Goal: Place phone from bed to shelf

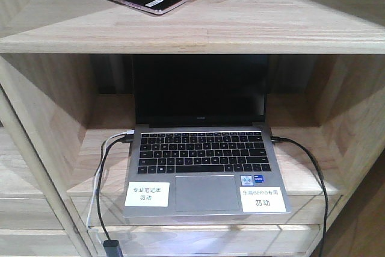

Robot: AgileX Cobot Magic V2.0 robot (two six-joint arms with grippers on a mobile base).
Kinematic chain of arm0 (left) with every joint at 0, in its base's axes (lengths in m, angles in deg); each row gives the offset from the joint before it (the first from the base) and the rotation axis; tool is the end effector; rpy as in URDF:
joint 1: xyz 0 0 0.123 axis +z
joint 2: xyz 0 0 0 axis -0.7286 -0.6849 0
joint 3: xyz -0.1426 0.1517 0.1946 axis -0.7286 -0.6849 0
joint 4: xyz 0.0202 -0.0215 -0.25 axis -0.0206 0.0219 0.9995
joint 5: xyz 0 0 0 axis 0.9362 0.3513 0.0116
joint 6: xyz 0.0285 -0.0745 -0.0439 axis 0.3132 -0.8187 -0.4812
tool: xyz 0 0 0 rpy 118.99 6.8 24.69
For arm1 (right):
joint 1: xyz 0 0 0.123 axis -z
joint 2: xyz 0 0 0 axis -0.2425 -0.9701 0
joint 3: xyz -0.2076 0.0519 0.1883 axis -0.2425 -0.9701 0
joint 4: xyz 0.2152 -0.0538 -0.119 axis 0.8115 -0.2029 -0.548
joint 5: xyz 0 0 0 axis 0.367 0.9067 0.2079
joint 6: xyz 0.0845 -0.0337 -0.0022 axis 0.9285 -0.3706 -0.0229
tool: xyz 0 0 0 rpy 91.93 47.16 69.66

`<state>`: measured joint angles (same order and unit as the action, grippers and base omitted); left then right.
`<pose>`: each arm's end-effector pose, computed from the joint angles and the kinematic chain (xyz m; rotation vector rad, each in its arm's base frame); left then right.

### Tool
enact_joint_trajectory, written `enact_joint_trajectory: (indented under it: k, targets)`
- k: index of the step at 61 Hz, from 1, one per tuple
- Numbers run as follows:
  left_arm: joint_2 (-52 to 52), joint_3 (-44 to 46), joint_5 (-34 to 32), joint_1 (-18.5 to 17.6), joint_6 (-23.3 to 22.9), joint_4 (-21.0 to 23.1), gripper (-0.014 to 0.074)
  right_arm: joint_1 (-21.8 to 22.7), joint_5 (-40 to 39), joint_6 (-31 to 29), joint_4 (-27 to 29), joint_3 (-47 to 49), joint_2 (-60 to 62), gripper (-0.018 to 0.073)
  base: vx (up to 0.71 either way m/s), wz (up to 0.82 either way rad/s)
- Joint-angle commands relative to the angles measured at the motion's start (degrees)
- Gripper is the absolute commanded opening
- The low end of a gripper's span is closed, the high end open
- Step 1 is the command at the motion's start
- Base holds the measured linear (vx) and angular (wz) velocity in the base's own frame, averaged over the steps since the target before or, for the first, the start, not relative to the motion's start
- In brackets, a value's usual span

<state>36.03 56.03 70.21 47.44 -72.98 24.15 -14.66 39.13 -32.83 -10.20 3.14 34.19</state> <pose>0.0563 0.0002 0.1855 0.0975 1.6873 0.0970 0.0566 0.0014 0.1947 0.0152 1.6108 0.0441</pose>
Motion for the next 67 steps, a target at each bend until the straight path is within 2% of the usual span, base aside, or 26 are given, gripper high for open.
enact_joint_trajectory:
  k: [1, 67]
  targets:
    - [0.74, 1.27, -4.16, -0.17, -0.33, 0.52, 0.0001, 0.25, -7.26, -0.36, -1.46, -0.34, 0.68, -0.0005, 0.0, 0.0]
    - [0.74, 1.27, -4.16, -0.17, -0.33, 0.52, 0.0001, 0.25, -7.06, -0.01, -1.56, -0.34, 0.68, -0.0005, 0.0, 0.0]
